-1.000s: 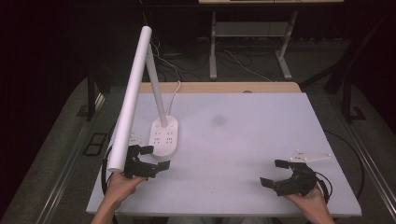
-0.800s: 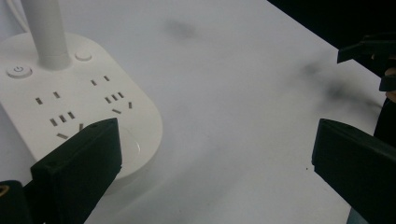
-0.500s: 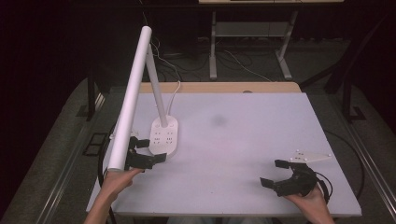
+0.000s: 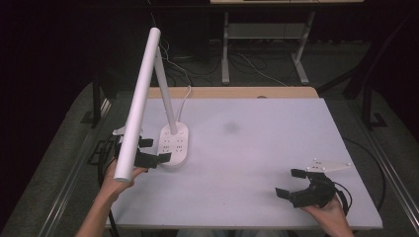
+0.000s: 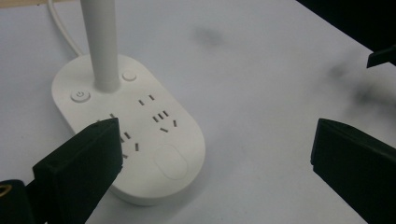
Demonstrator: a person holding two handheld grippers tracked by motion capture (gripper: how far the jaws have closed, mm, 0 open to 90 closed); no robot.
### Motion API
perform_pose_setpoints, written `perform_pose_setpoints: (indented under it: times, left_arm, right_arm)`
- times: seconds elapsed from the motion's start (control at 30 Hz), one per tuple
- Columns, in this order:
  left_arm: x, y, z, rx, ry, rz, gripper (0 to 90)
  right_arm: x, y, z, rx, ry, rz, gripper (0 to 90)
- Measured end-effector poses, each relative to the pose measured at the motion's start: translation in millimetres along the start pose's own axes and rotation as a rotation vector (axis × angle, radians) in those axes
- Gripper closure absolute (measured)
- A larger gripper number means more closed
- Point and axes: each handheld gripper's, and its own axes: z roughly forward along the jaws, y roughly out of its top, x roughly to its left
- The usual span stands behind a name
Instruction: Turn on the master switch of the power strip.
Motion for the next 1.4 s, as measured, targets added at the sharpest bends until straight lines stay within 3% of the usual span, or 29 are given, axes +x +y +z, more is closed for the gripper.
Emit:
perform_pose_setpoints:
  times: [0.5,0.8,1.4]
  left_arm:
    - [19.2,16.1,4.3,0.033,0.03,-0.001,3.8]
    - [32.0,19.4,4.4,0.014,0.044,-0.021,6.4]
    - [64.2,25.1,6.5,-0.018,0.081,-0.122,16.6]
  right_arm:
    - [-0.3,-0.4,0.1,0.005,-0.004,0.006,0.2]
    - [-0.6,-0.4,0.1,0.006,-0.005,0.004,0.2]
    - [-1.4,-0.5,0.6,0.005,-0.006,0.001,0.2]
